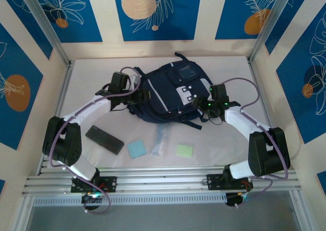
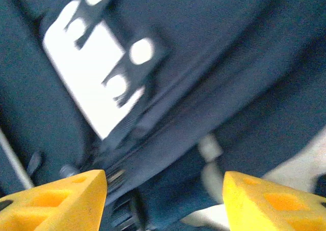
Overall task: Pack the student bag
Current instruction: Unzip the student bag at the top-center of the table.
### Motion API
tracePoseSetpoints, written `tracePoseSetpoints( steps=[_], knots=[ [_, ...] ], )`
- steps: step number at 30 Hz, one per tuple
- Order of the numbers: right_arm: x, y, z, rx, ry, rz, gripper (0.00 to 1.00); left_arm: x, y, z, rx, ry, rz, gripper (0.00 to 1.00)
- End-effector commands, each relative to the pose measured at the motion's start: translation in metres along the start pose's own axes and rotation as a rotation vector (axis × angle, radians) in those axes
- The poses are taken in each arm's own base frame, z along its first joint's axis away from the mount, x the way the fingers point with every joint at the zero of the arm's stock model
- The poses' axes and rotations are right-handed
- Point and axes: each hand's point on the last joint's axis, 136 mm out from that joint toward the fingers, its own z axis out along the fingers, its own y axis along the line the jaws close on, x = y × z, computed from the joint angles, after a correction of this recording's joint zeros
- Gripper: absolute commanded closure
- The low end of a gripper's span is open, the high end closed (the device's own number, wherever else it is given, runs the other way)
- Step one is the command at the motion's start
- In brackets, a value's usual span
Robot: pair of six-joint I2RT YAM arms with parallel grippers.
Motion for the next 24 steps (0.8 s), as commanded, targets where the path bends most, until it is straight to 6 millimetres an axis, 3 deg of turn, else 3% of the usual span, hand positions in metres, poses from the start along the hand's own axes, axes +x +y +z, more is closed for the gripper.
tracePoseSetpoints(
  steps=[1, 5, 9, 12, 14, 17, 24],
  knots=[
    [0.006, -0.014, 0.01, -0.005, 0.049, 0.106, 0.38, 0.011, -0.031, 0.016, 0.03, 0.035, 0.042, 0.43],
    [-0.002, -0.024, 0.026, 0.016, 0.066, 0.143, 0.37, 0.029, -0.06, 0.042, 0.075, 0.067, 0.043, 0.43],
    [-0.005, -0.021, 0.041, -0.015, 0.098, 0.192, 0.37, 0.045, -0.074, 0.069, 0.011, 0.102, 0.086, 0.43],
    [0.001, -0.014, 0.054, -0.053, 0.127, 0.221, 0.47, 0.054, -0.081, 0.09, -0.025, 0.138, 0.109, 0.43],
    [0.008, -0.007, 0.06, -0.091, 0.144, 0.25, 0.65, 0.06, -0.075, 0.105, -0.077, 0.169, 0.118, 0.43],
    [0.02, 0.007, 0.066, -0.138, 0.155, 0.269, 0.79, 0.06, -0.06, 0.117, -0.162, 0.186, 0.127, 0.43],
    [0.042, 0.031, 0.07, -0.178, 0.175, 0.274, 0.87, 0.043, -0.032, 0.125, -0.328, 0.141, 0.185, 0.43]
  ],
)
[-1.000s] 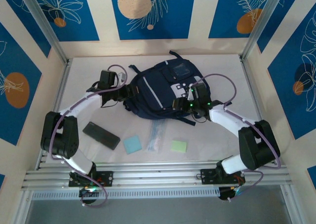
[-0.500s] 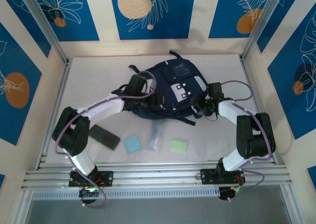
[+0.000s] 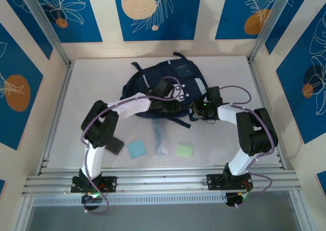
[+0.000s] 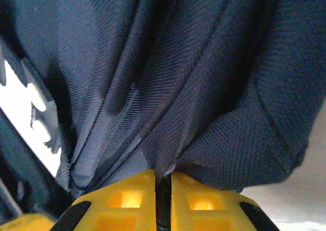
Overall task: Pack the student bag
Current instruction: Unzip the student bag at the top-center of the table.
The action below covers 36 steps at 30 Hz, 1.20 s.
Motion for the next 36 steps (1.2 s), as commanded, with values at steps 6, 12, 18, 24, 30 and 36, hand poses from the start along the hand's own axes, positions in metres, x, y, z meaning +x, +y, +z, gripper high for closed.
tracePoseSetpoints(
  steps=[6, 12, 18, 24, 30, 36],
  knots=[
    [0.035, 0.012, 0.012, -0.044, 0.082, 0.024, 0.88, -0.018, 0.055, 0.0, -0.298, -0.051, 0.077, 0.49],
    [0.039, 0.013, 0.016, -0.049, 0.092, 0.024, 0.9, -0.031, 0.072, 0.001, -0.4, -0.105, 0.116, 0.6],
    [0.042, 0.011, 0.017, -0.048, 0.1, 0.023, 0.91, -0.046, 0.084, 0.003, -0.483, -0.153, 0.163, 0.73],
    [0.041, 0.009, 0.019, -0.042, 0.096, 0.036, 0.91, -0.043, 0.089, 0.006, -0.457, -0.133, 0.146, 0.98],
    [0.035, 0.003, 0.02, -0.017, 0.072, 0.066, 0.94, -0.044, 0.072, -0.015, -0.301, -0.166, 0.098, 1.0],
    [0.027, -0.007, 0.016, 0.025, 0.032, 0.093, 0.99, -0.038, 0.102, -0.038, -0.203, -0.203, -0.07, 1.0]
  ],
)
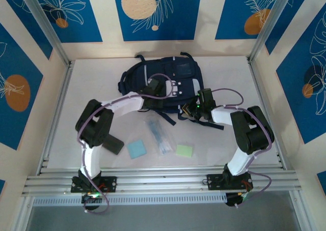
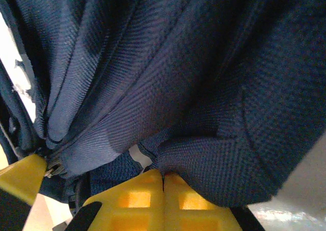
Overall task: Pack the student bag
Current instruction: Unzip the student bag at the top-center of the table.
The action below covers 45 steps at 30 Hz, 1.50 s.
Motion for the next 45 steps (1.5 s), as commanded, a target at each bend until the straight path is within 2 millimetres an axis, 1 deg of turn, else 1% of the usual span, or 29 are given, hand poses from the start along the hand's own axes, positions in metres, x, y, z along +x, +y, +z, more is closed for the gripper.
tracePoseSetpoints(
  steps=[1, 4, 8, 10, 11, 12, 14, 16, 17, 20, 22, 24, 26, 29, 32, 35, 38, 41, 43, 45],
  knots=[
    [-0.002, -0.025, -0.003, 0.089, -0.022, 0.052, 1.0, -0.007, 0.027, -0.013, 0.056, -0.032, -0.151, 1.0],
    [-0.005, -0.025, -0.004, 0.097, -0.031, 0.056, 1.0, -0.009, 0.054, -0.016, 0.038, -0.072, -0.225, 1.0],
    [-0.01, -0.026, -0.008, 0.102, -0.04, 0.055, 1.0, -0.018, 0.099, -0.024, -0.019, -0.137, -0.292, 1.0],
    [-0.013, -0.025, -0.01, 0.095, -0.042, 0.051, 1.0, -0.027, 0.11, -0.03, 0.002, -0.159, -0.308, 1.0],
    [-0.015, -0.023, -0.011, 0.089, -0.042, 0.048, 1.0, -0.031, 0.11, -0.033, 0.022, -0.169, -0.302, 1.0],
    [-0.016, -0.02, -0.012, 0.079, -0.042, 0.04, 1.0, -0.038, 0.106, -0.038, 0.051, -0.182, -0.283, 1.0],
    [-0.017, -0.012, -0.015, 0.055, -0.033, 0.013, 0.98, -0.05, 0.089, -0.047, 0.138, -0.194, -0.25, 1.0],
    [-0.015, -0.001, -0.018, 0.027, -0.023, -0.015, 0.92, -0.057, 0.069, -0.055, 0.247, -0.185, -0.258, 1.0],
    [-0.014, 0.004, -0.021, 0.014, -0.017, -0.029, 0.87, -0.059, 0.062, -0.058, 0.286, -0.182, -0.266, 1.0],
    [-0.003, 0.023, -0.033, -0.021, 0.011, -0.073, 0.64, -0.063, 0.04, -0.069, 0.374, -0.178, -0.29, 1.0],
    [0.007, 0.033, -0.041, -0.039, 0.036, -0.09, 0.52, -0.067, 0.028, -0.077, 0.417, -0.19, -0.307, 1.0],
    [0.02, 0.042, -0.047, -0.063, 0.064, -0.094, 0.45, -0.07, 0.017, -0.084, 0.457, -0.198, -0.323, 1.0],
    [0.033, 0.05, -0.05, -0.09, 0.09, -0.084, 0.42, -0.076, 0.007, -0.092, 0.49, -0.212, -0.333, 1.0],
    [0.051, 0.065, -0.05, -0.152, 0.117, -0.056, 0.4, -0.085, -0.008, -0.106, 0.546, -0.237, -0.339, 1.0],
    [0.056, 0.079, -0.047, -0.216, 0.108, -0.023, 0.4, -0.09, -0.022, -0.116, 0.579, -0.254, -0.324, 1.0],
    [0.051, 0.092, -0.042, -0.253, 0.072, -0.009, 0.39, -0.088, -0.033, -0.121, 0.6, -0.253, -0.311, 1.0],
    [0.043, 0.1, -0.03, -0.259, 0.055, 0.012, 0.39, -0.083, -0.043, -0.124, 0.635, -0.243, -0.312, 1.0],
    [0.032, 0.102, -0.015, -0.271, 0.021, 0.038, 0.4, -0.076, -0.051, -0.124, 0.651, -0.225, -0.304, 1.0],
    [0.026, 0.096, -0.003, -0.237, 0.006, 0.061, 0.4, -0.072, -0.053, -0.124, 0.663, -0.216, -0.307, 1.0],
    [0.021, 0.094, 0.005, -0.235, -0.014, 0.066, 0.43, -0.069, -0.053, -0.123, 0.67, -0.207, -0.312, 1.0]
  ],
)
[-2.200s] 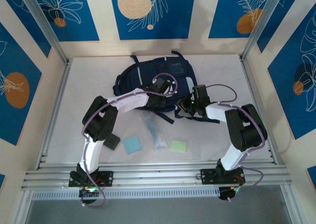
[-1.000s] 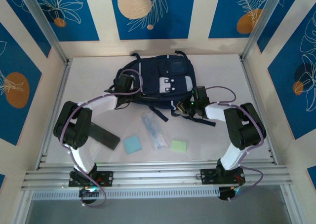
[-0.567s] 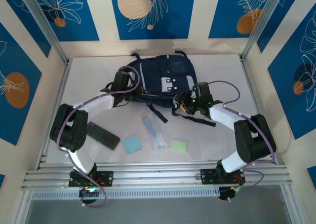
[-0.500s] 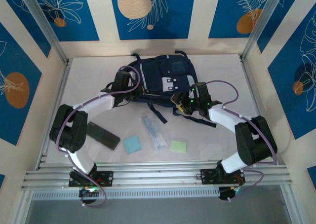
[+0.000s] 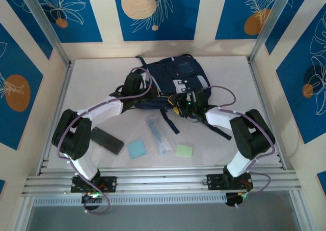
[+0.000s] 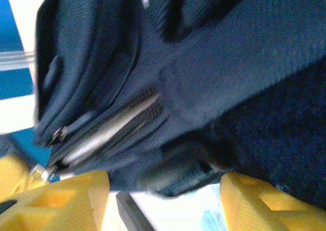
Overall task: Pack the student bag
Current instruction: Unzip the student bag at the top-center of the table.
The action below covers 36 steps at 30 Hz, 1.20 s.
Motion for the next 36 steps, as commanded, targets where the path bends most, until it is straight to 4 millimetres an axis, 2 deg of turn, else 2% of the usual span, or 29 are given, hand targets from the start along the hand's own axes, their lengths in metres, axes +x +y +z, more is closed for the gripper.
tracePoseSetpoints(
  steps=[1, 2, 8, 12, 14, 17, 23, 24, 28, 29, 34, 36],
  knots=[
    [-0.02, 0.01, 0.012, -0.032, -0.084, 0.024, 0.45, -0.017, -0.049, -0.022, 0.163, -0.064, 0.035, 1.0],
    [-0.023, 0.008, 0.014, -0.032, -0.097, 0.024, 0.47, -0.016, -0.048, -0.022, 0.16, -0.062, 0.035, 1.0],
    [-0.038, 0.0, 0.015, 0.01, -0.16, -0.02, 0.85, -0.01, -0.035, -0.02, 0.12, -0.05, 0.035, 1.0],
    [-0.039, -0.002, 0.005, 0.008, -0.161, -0.031, 1.0, -0.017, -0.005, -0.019, 0.033, -0.088, 0.026, 1.0],
    [-0.038, -0.005, 0.0, 0.02, -0.161, -0.046, 1.0, -0.021, 0.012, -0.018, -0.002, -0.105, 0.015, 1.0],
    [-0.036, -0.007, -0.007, 0.023, -0.154, -0.057, 1.0, -0.02, 0.02, -0.014, -0.008, -0.102, 0.009, 1.0],
    [-0.027, -0.003, -0.003, 0.003, -0.088, -0.072, 1.0, -0.012, 0.005, -0.007, 0.048, -0.066, 0.023, 1.0],
    [-0.025, -0.002, -0.001, -0.002, -0.075, -0.075, 1.0, -0.009, 0.003, -0.006, 0.037, -0.059, 0.046, 0.96],
    [-0.021, 0.003, 0.006, -0.016, -0.039, -0.086, 1.0, 0.015, -0.003, 0.0, -0.049, -0.02, 0.156, 0.62],
    [-0.02, 0.004, 0.008, -0.024, -0.03, -0.086, 1.0, 0.021, -0.003, 0.002, -0.079, -0.006, 0.18, 0.57],
    [-0.016, 0.005, 0.014, -0.066, 0.015, -0.075, 0.99, 0.04, 0.008, 0.012, -0.258, 0.048, 0.289, 0.5],
    [-0.013, 0.007, 0.013, -0.078, 0.034, -0.075, 0.86, 0.043, 0.015, 0.018, -0.304, 0.072, 0.276, 0.45]
  ],
)
